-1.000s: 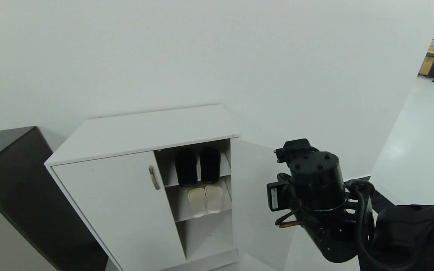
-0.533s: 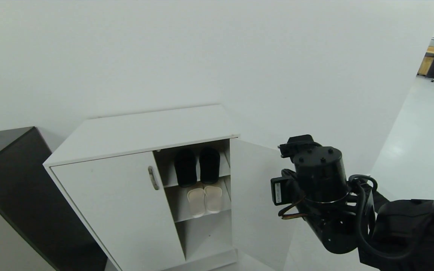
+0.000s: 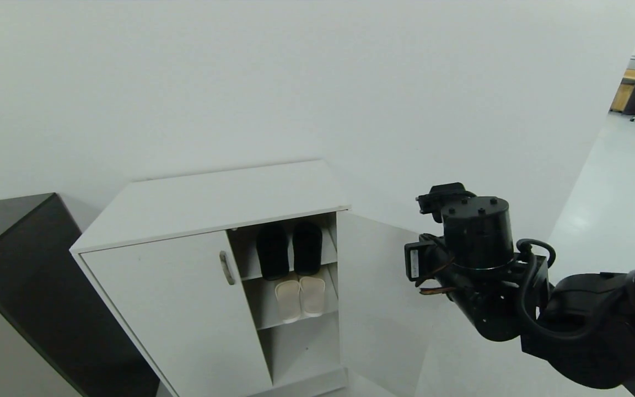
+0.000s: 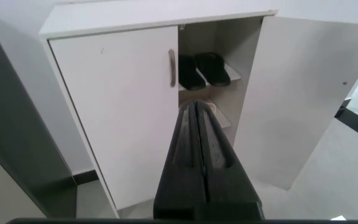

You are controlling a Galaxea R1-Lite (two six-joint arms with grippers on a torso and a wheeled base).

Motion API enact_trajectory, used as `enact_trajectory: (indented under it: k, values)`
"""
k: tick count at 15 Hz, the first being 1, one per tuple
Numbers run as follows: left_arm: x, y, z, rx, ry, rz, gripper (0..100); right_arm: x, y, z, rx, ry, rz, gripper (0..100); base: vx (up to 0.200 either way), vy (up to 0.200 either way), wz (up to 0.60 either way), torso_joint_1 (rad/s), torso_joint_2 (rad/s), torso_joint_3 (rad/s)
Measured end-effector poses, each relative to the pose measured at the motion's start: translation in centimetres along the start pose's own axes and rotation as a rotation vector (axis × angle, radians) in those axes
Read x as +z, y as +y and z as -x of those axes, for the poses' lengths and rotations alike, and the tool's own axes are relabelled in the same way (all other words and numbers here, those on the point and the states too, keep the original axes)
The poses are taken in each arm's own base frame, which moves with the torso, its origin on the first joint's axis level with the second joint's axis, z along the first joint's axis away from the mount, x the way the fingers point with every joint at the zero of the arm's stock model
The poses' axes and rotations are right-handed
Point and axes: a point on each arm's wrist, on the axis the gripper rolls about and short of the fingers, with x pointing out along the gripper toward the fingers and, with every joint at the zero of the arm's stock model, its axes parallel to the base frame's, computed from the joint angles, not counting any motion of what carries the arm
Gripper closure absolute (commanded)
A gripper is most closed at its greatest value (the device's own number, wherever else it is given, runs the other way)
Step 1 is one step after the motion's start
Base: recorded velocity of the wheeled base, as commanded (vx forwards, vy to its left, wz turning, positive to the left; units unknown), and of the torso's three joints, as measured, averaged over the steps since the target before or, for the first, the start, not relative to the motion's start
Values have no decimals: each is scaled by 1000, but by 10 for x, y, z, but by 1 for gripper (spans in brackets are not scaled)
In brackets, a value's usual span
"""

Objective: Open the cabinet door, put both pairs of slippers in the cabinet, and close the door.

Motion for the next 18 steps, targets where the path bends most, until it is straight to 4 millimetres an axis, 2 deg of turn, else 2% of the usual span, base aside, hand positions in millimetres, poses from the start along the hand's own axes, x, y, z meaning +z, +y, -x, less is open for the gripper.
enact_trajectory:
  k: [4,9,11,14,18]
  values:
    - [0,0,0,0,0,0,100,9,-9,-20,8,-10,-11,100,0,0,0,81,-173,-100]
    - [0,0,0,0,0,0,100,38,-25,-67,-28,99,-96,100,0,0,0,0,0,0]
    - [0,0,0,0,0,0,100,43,-31,-87,-25,116,-139,100,0,0,0,0,0,0]
    - [0,0,0,0,0,0,100,35,-34,-120,-51,96,-180,100,0,0,0,0,0,0]
    - [0,0,0,0,0,0,100,9,-32,-151,-72,94,-187,100,0,0,0,0,0,0]
